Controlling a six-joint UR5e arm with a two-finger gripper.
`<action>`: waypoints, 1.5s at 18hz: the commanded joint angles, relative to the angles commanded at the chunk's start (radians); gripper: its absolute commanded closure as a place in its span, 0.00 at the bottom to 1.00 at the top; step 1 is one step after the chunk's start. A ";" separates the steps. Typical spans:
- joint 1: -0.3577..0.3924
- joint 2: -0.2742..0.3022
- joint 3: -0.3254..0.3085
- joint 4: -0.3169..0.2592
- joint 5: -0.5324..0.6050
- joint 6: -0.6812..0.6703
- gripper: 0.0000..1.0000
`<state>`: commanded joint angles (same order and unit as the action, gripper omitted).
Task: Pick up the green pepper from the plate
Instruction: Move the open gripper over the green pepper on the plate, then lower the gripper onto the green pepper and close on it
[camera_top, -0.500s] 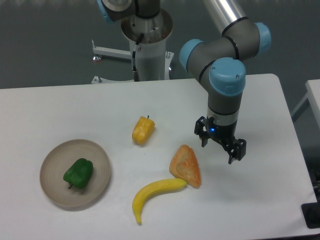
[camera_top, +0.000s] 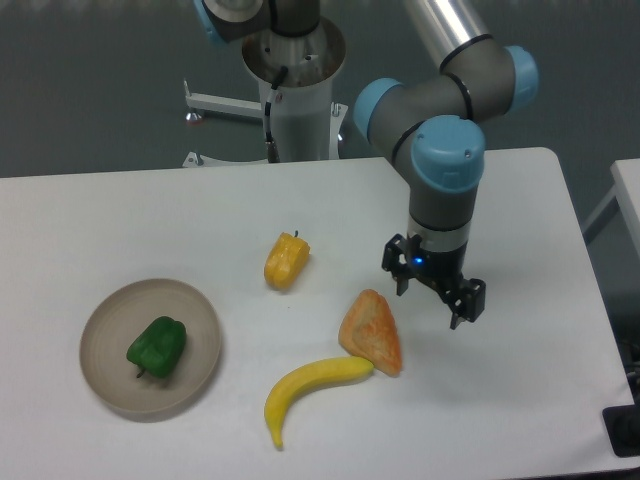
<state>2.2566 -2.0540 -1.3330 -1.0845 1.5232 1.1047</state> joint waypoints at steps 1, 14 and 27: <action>-0.017 0.008 0.000 -0.002 0.000 -0.032 0.00; -0.285 0.008 -0.063 0.002 -0.024 -0.621 0.00; -0.422 -0.064 -0.121 0.159 -0.103 -0.809 0.00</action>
<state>1.8347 -2.1184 -1.4542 -0.9251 1.4205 0.2960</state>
